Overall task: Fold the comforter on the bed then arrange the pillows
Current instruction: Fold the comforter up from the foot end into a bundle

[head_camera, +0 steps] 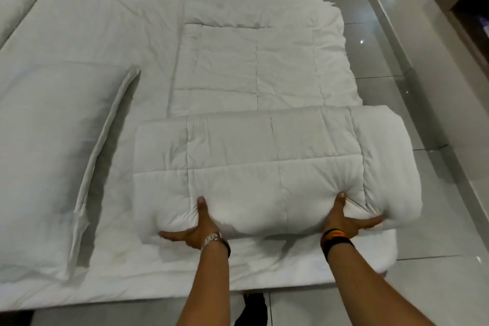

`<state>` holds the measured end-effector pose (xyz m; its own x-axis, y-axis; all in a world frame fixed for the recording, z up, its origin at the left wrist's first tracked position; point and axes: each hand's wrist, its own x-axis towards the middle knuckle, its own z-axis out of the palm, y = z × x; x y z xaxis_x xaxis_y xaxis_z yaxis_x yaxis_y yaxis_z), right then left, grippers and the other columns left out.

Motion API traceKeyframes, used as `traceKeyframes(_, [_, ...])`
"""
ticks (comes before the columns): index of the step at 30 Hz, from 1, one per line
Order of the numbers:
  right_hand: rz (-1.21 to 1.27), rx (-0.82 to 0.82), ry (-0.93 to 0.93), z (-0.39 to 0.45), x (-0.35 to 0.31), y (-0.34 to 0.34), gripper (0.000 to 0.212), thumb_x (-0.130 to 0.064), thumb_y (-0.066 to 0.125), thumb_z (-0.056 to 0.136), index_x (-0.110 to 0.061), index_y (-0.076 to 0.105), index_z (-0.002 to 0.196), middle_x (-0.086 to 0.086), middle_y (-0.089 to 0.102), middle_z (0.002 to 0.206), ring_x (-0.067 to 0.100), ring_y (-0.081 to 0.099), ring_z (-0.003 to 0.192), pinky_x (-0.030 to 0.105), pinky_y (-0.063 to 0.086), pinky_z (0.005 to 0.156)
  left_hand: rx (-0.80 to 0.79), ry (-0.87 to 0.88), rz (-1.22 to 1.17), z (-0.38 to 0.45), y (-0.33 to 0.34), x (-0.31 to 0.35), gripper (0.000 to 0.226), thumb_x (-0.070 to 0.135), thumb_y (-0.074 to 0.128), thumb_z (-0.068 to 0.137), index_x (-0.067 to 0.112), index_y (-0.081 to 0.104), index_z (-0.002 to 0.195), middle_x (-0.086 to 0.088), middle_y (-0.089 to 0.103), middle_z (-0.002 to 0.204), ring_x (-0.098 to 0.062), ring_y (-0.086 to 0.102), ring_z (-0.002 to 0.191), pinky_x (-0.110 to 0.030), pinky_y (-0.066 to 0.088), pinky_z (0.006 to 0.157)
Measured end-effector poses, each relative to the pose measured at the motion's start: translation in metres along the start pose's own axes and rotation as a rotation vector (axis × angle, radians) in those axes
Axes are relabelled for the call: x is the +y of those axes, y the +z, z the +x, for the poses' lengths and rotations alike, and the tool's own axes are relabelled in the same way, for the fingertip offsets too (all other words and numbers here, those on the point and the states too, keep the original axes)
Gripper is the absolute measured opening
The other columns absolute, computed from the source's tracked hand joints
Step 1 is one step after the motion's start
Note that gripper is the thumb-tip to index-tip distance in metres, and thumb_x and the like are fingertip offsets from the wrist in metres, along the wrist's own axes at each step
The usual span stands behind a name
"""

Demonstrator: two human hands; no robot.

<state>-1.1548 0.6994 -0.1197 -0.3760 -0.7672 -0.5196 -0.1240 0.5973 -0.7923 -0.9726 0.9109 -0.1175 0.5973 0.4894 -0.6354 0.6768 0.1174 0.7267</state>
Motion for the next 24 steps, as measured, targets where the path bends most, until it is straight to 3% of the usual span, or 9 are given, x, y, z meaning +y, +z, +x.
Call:
traceKeyframes(3, [0.127,0.016,-0.057,0.003,-0.01,0.006,0.109,-0.028,0.088,0.084,-0.031,0.015,0.165,0.004,0.04,0.155,0.018,0.05,0.118,0.036,0.043,0.107,-0.033,0.051,-0.081,0.003,0.01,0.008,0.136,0.038,0.1,0.059,0.051,0.009,0.159,0.003,0.036,0.163,-0.025,0.056,0.126,-0.046,0.045,0.112])
traceKeyframes(5, [0.139,0.005,-0.087,0.0,-0.018,0.001,0.098,-0.022,0.087,0.085,-0.028,0.025,0.161,0.002,0.05,0.141,0.018,0.053,0.111,0.03,0.043,0.098,-0.051,0.104,-0.13,-0.004,0.007,0.016,0.122,0.03,0.099,0.063,0.054,0.02,0.153,0.001,0.048,0.153,-0.022,0.058,0.118,-0.045,0.048,0.11])
traceKeyframes(8, [0.154,-0.025,-0.097,-0.016,-0.027,-0.028,0.09,-0.021,0.086,0.085,-0.028,0.034,0.157,0.005,0.058,0.138,0.019,0.055,0.109,0.025,0.039,0.094,-0.036,0.179,-0.143,-0.024,-0.021,0.022,0.11,0.025,0.096,0.066,0.054,0.029,0.147,0.0,0.057,0.143,-0.023,0.061,0.112,-0.047,0.05,0.107])
traceKeyframes(11, [0.195,-0.057,-0.088,-0.04,-0.024,-0.075,0.088,-0.02,0.087,0.085,-0.029,0.036,0.156,0.005,0.057,0.139,0.024,0.057,0.115,0.026,0.038,0.095,-0.028,0.186,-0.152,-0.045,-0.069,0.017,0.108,0.025,0.095,0.067,0.055,0.028,0.146,-0.005,0.057,0.142,-0.029,0.061,0.111,-0.05,0.05,0.106])
traceKeyframes(14, [0.215,-0.068,-0.094,-0.068,-0.005,-0.138,0.089,-0.017,0.087,0.084,-0.027,0.036,0.156,0.011,0.055,0.146,0.032,0.059,0.124,0.026,0.038,0.096,-0.045,0.205,-0.199,-0.069,-0.135,0.006,0.106,0.021,0.094,0.069,0.054,0.028,0.146,-0.005,0.056,0.134,-0.027,0.058,0.103,-0.042,0.049,0.1])
traceKeyframes(17, [0.197,-0.071,-0.082,-0.102,0.012,-0.205,0.09,-0.014,0.086,0.084,-0.024,0.033,0.157,0.013,0.057,0.144,0.033,0.06,0.123,0.027,0.038,0.096,-0.027,0.305,-0.245,-0.095,-0.207,0.001,0.105,0.007,0.091,0.07,0.041,0.032,0.151,0.003,0.05,0.129,-0.02,0.057,0.105,-0.029,0.043,0.097])
traceKeyframes(20, [0.189,-0.072,-0.079,-0.132,0.022,-0.257,0.089,-0.011,0.085,0.084,-0.024,0.033,0.156,0.016,0.057,0.143,0.033,0.06,0.117,0.031,0.042,0.096,-0.026,0.43,-0.256,-0.111,-0.268,0.002,0.106,-0.005,0.086,0.072,0.026,0.031,0.156,0.004,0.045,0.135,-0.015,0.053,0.113,-0.027,0.041,0.1])
traceKeyframes(24, [0.183,-0.116,-0.185,-0.15,-0.006,-0.273,0.089,-0.009,0.082,0.083,-0.028,0.033,0.156,0.015,0.054,0.146,0.03,0.057,0.115,0.032,0.041,0.096,-0.092,0.479,-0.218,-0.124,-0.287,0.024,0.109,-0.002,0.084,0.074,0.037,0.025,0.157,0.007,0.04,0.138,-0.018,0.05,0.118,-0.033,0.04,0.103])
